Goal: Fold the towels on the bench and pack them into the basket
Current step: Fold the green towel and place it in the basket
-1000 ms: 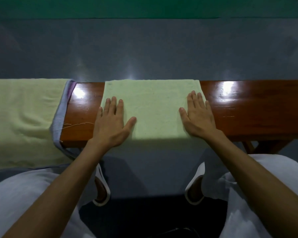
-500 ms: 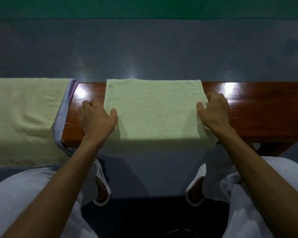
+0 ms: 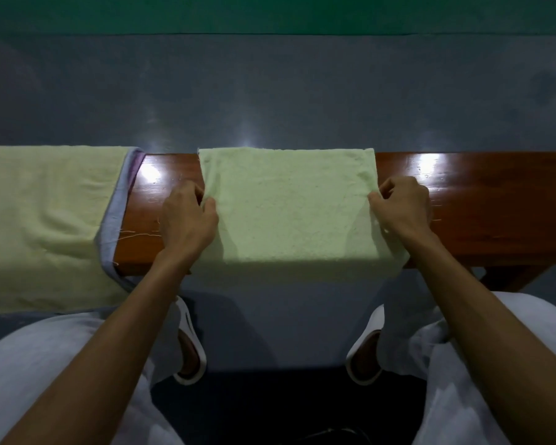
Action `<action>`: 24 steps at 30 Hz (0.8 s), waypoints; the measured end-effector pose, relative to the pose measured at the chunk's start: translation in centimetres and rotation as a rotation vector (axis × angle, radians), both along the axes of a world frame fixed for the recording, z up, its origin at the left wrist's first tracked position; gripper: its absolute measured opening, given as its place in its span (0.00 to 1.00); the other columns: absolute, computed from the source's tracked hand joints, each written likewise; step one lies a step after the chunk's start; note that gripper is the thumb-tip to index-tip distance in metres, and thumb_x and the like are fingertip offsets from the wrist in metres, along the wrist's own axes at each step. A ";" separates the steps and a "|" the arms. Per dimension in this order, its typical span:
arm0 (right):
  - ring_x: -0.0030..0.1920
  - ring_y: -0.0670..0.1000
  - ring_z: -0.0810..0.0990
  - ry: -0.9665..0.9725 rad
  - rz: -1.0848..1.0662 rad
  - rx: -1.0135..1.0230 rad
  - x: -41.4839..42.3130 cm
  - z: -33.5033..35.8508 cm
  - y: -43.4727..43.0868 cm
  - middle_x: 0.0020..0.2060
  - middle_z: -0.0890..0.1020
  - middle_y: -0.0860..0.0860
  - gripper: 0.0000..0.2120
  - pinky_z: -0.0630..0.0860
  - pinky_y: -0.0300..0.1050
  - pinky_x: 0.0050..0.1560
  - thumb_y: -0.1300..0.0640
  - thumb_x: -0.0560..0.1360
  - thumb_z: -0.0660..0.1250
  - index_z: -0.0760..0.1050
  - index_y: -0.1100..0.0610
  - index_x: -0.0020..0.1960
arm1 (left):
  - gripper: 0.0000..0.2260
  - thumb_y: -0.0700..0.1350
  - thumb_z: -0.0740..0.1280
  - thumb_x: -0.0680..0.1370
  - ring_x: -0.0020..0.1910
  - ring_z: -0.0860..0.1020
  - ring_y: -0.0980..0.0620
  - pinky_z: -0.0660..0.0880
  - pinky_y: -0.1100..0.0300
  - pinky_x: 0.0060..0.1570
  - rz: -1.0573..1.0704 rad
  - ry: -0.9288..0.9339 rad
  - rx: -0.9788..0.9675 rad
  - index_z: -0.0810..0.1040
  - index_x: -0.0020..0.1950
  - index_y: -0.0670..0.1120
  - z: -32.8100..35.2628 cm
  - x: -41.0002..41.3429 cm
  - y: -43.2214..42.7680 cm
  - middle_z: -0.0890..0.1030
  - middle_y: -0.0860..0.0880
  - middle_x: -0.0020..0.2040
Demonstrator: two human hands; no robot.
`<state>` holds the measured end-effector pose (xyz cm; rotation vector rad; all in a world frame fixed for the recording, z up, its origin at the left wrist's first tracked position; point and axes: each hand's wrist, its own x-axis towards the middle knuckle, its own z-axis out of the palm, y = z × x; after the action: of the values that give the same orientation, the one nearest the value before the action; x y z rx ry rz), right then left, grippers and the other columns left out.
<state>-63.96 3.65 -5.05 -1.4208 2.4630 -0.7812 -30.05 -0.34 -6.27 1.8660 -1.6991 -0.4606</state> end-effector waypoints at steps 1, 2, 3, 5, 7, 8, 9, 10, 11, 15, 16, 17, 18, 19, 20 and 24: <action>0.45 0.51 0.81 -0.047 0.001 -0.020 -0.1 0.2 0.0 0.44 0.82 0.51 0.06 0.78 0.48 0.44 0.52 0.78 0.71 0.81 0.55 0.50 | 0.08 0.48 0.66 0.83 0.46 0.76 0.52 0.67 0.65 0.41 -0.007 0.051 0.008 0.75 0.56 0.44 0.3 0.1 0.0 0.78 0.47 0.51; 0.46 0.52 0.82 -0.101 0.003 -0.037 -0.3 0.4 0.0 0.44 0.83 0.51 0.06 0.80 0.49 0.46 0.53 0.77 0.72 0.81 0.55 0.49 | 0.08 0.48 0.66 0.84 0.47 0.76 0.52 0.67 0.66 0.40 -0.015 0.103 0.022 0.75 0.56 0.45 0.6 0.3 0.0 0.77 0.48 0.51; 0.47 0.52 0.82 -0.151 0.005 -0.047 -0.5 0.6 0.0 0.45 0.83 0.52 0.06 0.80 0.50 0.47 0.53 0.77 0.72 0.81 0.55 0.49 | 0.07 0.48 0.66 0.83 0.48 0.76 0.52 0.68 0.66 0.41 -0.018 0.154 0.035 0.74 0.55 0.45 0.9 0.4 -0.1 0.77 0.48 0.51; 0.48 0.52 0.81 -0.228 0.007 -0.052 -0.7 1.1 0.2 0.46 0.82 0.52 0.06 0.77 0.47 0.47 0.54 0.78 0.72 0.81 0.56 0.50 | 0.07 0.48 0.68 0.82 0.50 0.77 0.50 0.72 0.61 0.45 0.007 0.238 0.076 0.74 0.55 0.46 1.4 0.7 -0.3 0.78 0.48 0.52; 0.49 0.52 0.80 -0.264 -0.003 -0.055 -0.8 1.5 0.3 0.47 0.81 0.53 0.07 0.74 0.44 0.46 0.55 0.77 0.72 0.81 0.57 0.52 | 0.10 0.48 0.70 0.81 0.52 0.78 0.48 0.75 0.55 0.49 0.042 0.293 0.142 0.74 0.57 0.47 1.6 1.0 -0.5 0.78 0.48 0.54; 0.49 0.51 0.79 -0.277 -0.012 -0.050 -0.9 1.6 0.3 0.48 0.81 0.53 0.08 0.72 0.42 0.45 0.55 0.77 0.72 0.80 0.58 0.54 | 0.12 0.49 0.71 0.80 0.53 0.78 0.48 0.76 0.54 0.49 0.051 0.328 0.179 0.73 0.59 0.47 1.6 1.3 -0.6 0.78 0.48 0.55; 0.49 0.51 0.78 -0.297 -0.018 -0.039 -1.0 1.7 0.4 0.50 0.80 0.52 0.11 0.71 0.40 0.42 0.56 0.76 0.73 0.79 0.58 0.56 | 0.14 0.49 0.73 0.80 0.54 0.78 0.47 0.77 0.54 0.48 0.050 0.370 0.211 0.73 0.61 0.48 1.8 1.5 -0.7 0.78 0.48 0.56; 0.50 0.51 0.78 -0.333 -0.013 -0.024 -1.1 1.7 0.4 0.52 0.79 0.52 0.14 0.71 0.40 0.39 0.56 0.76 0.74 0.77 0.58 0.60 | 0.16 0.48 0.74 0.79 0.54 0.79 0.47 0.77 0.55 0.46 0.043 0.411 0.234 0.73 0.63 0.48 1.9 1.7 -0.8 0.78 0.47 0.57; 0.51 0.51 0.78 -0.381 0.003 -0.011 -1.3 1.7 0.4 0.54 0.78 0.52 0.18 0.71 0.39 0.38 0.57 0.75 0.75 0.75 0.58 0.63 | 0.18 0.48 0.75 0.78 0.55 0.80 0.45 0.77 0.55 0.45 0.031 0.445 0.245 0.73 0.64 0.48 2.0 2.0 -1.0 0.79 0.46 0.58; 0.51 0.48 0.78 -0.464 0.157 0.011 -1.7 1.9 0.7 0.57 0.77 0.52 0.28 0.74 0.41 0.40 0.65 0.73 0.75 0.70 0.54 0.70 | 0.20 0.42 0.74 0.77 0.57 0.81 0.45 0.79 0.54 0.48 -0.101 0.498 0.303 0.75 0.67 0.53 1.9 3.0 -1.2 0.81 0.45 0.61; 0.51 0.48 0.77 -0.474 0.191 0.017 -1.8 2.0 0.7 0.58 0.76 0.51 0.29 0.74 0.41 0.41 0.66 0.73 0.74 0.70 0.53 0.71 | 0.21 0.41 0.74 0.78 0.59 0.81 0.45 0.80 0.51 0.52 -0.158 0.489 0.320 0.75 0.67 0.56 1.8 3.2 -1.2 0.81 0.45 0.62; 0.53 0.50 0.78 -0.494 0.214 0.024 -1.9 2.0 0.7 0.59 0.77 0.52 0.29 0.75 0.42 0.42 0.68 0.73 0.73 0.72 0.52 0.71 | 0.21 0.41 0.74 0.78 0.61 0.80 0.45 0.81 0.48 0.56 -0.211 0.472 0.329 0.76 0.68 0.58 1.8 3.4 -1.1 0.80 0.46 0.64; 0.54 0.52 0.78 -0.520 0.231 0.032 -2.0 1.9 0.7 0.59 0.78 0.53 0.28 0.77 0.43 0.44 0.69 0.73 0.72 0.74 0.52 0.70 | 0.21 0.41 0.73 0.78 0.63 0.79 0.45 0.80 0.45 0.59 -0.249 0.460 0.332 0.77 0.68 0.59 1.8 3.4 -1.0 0.80 0.46 0.66; 0.54 0.53 0.79 -0.538 0.243 0.037 -2.1 1.9 0.8 0.57 0.78 0.54 0.26 0.77 0.42 0.44 0.70 0.74 0.71 0.77 0.51 0.68 | 0.20 0.41 0.73 0.79 0.64 0.79 0.46 0.79 0.44 0.61 -0.271 0.450 0.330 0.78 0.68 0.58 1.9 3.4 -0.9 0.79 0.47 0.67; 0.53 0.52 0.79 -0.544 0.252 0.036 -2.2 1.8 0.8 0.56 0.79 0.54 0.24 0.77 0.40 0.44 0.71 0.74 0.71 0.79 0.51 0.65 | 0.19 0.41 0.73 0.78 0.64 0.79 0.47 0.79 0.44 0.62 -0.277 0.436 0.322 0.80 0.66 0.58 1.9 3.5 -1.0 0.79 0.47 0.67; 0.53 0.47 0.76 -0.503 0.261 0.012 -2.2 1.9 1.0 0.59 0.76 0.52 0.18 0.74 0.35 0.44 0.69 0.75 0.72 0.81 0.56 0.62 | 0.15 0.42 0.77 0.76 0.61 0.80 0.48 0.79 0.47 0.62 -0.233 0.385 0.269 0.84 0.61 0.54 1.9 3.4 -0.9 0.82 0.48 0.63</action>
<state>-66.21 4.65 -3.12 -1.3086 1.8624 -0.9261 -26.60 -1.28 -4.33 1.6206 -1.6515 -1.1143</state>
